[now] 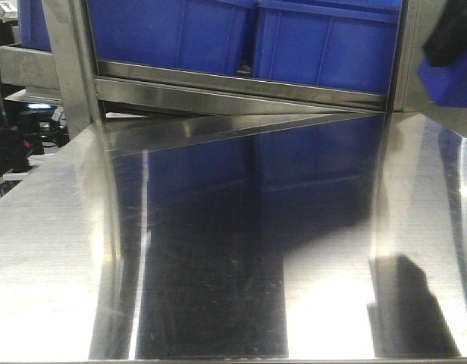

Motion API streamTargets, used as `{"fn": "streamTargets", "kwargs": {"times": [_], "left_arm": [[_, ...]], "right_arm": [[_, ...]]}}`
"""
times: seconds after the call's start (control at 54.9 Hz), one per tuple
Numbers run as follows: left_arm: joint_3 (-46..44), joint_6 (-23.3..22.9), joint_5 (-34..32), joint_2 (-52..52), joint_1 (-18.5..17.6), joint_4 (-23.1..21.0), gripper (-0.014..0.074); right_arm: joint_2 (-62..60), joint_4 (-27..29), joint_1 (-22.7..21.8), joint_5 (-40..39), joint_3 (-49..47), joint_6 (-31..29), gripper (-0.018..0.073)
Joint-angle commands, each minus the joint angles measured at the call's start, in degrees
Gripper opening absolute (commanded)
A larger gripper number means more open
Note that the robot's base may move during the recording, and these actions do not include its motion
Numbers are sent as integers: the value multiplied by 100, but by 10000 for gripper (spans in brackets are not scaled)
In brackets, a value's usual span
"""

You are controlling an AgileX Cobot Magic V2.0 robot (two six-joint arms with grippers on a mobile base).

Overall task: Pick and sort blue part to right shelf
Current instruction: 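Hold both blue parts raised in the grippers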

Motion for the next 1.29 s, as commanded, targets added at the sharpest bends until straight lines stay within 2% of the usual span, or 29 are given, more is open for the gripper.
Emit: {"fn": "streamTargets", "kwargs": {"times": [0.0, 0.219, 0.346, 0.51, 0.71, 0.838, 1.275], "left_arm": [[-164, -30, -457, -139, -40, 56, 242], [-164, -30, -457, -139, -40, 56, 242], [-164, -30, -457, -139, -40, 56, 242], [-164, -30, -457, -139, -40, 56, 242], [-164, -30, -457, -139, -40, 56, 242], [-164, -30, -457, -139, -40, 56, 242], [-164, -30, -457, -139, -40, 56, 242]], "right_arm": [[-770, -278, -1, -587, 317, -68, 248], [-2225, -534, -1, -693, 1261, -79, 248], [-3074, -591, -1, -688, 1632, -346, 248], [-4291, -591, -1, -688, 1882, -636, 248], [-5511, -603, -1, -693, 1917, -669, 248], [-5889, -611, -1, -689, 1917, -669, 248], [-5915, -611, -1, -633, 1917, -669, 248]]}}
